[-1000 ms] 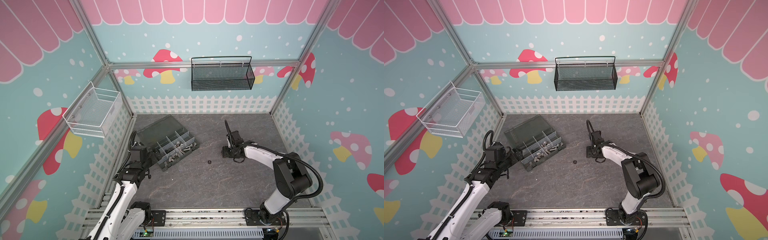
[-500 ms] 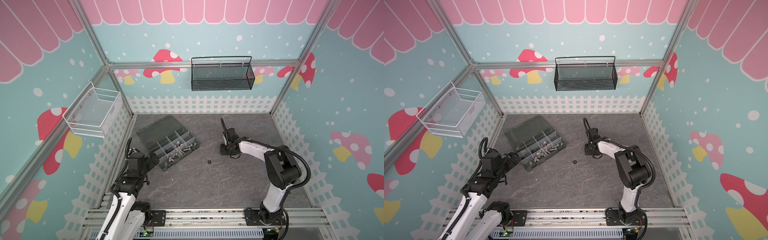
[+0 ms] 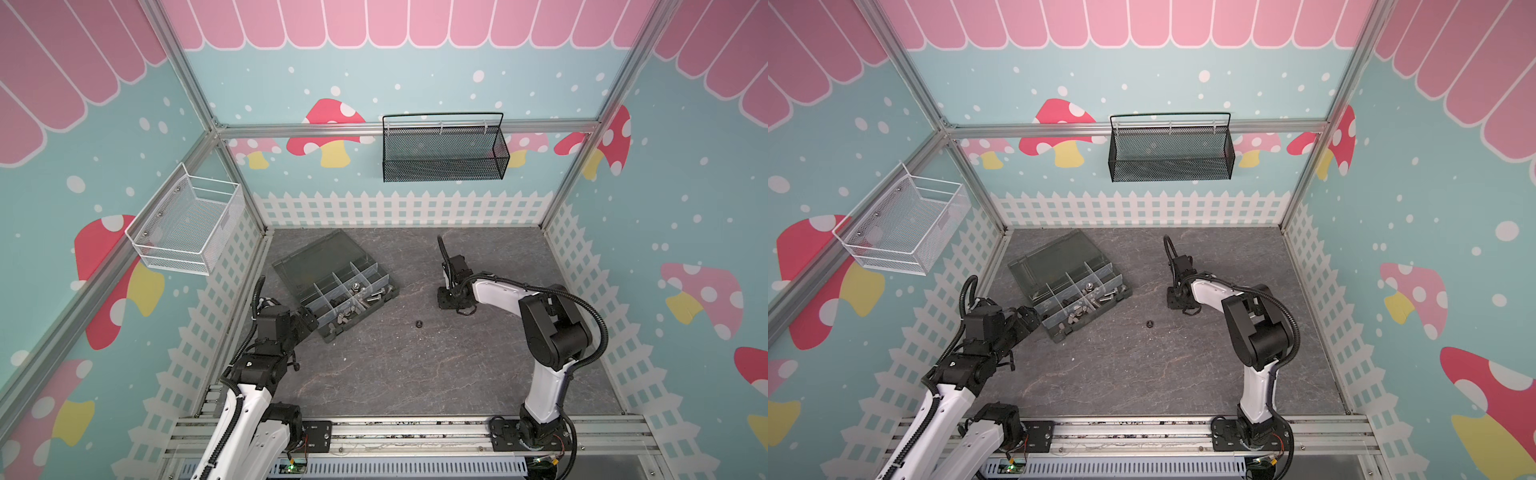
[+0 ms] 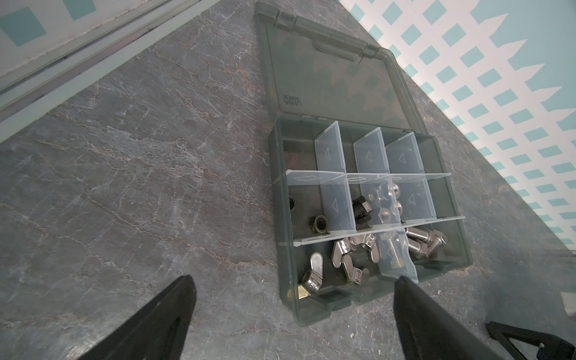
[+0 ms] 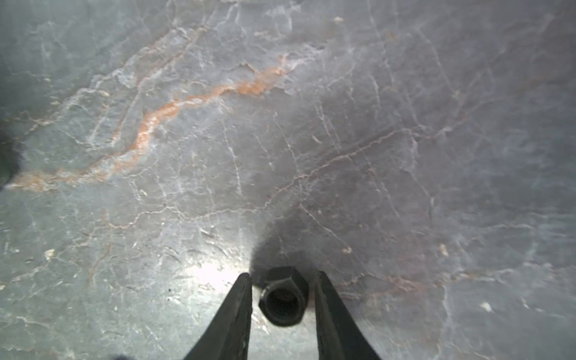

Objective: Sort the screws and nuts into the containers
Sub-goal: 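Lower the right gripper onto the dark nut and close on it, then lift the dark nut with the right gripper and carry it toward the organizer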

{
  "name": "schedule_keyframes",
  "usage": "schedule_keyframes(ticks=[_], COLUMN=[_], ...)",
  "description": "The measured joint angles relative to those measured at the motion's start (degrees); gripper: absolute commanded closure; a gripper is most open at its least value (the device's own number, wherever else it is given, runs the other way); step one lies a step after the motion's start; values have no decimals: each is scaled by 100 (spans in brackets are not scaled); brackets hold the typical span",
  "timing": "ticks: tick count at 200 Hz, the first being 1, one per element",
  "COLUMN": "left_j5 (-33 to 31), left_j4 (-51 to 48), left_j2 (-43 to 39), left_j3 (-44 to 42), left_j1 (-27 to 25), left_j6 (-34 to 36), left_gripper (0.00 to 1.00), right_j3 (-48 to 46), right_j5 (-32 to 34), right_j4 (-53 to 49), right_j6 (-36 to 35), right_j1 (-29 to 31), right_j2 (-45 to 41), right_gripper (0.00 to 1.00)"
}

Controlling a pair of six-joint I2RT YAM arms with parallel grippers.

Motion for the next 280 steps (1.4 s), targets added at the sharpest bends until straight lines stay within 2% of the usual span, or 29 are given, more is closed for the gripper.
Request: schedule_keyframes(ticks=[20, 59, 130, 236, 280], left_j5=[-20, -37, -35, -37, -35], left_j4=[-2, 0, 0, 7, 9], left_j2=[9, 42, 48, 20, 28], left_j3=[-15, -17, -17, -17, -17], left_j1=[0, 0, 0, 0, 0], left_j6=[-2, -20, -48, -66, -66], left_gripper=[0, 0, 0, 0, 0], right_j3=[50, 144, 286, 273, 197], right_j5=[15, 63, 590, 717, 726], right_j4=[26, 42, -142, -184, -111], right_j6=[-9, -22, -35, 160, 210], right_j1=[33, 109, 323, 361, 380], right_j2=[50, 131, 232, 234, 197], right_gripper=[71, 72, 73, 68, 74])
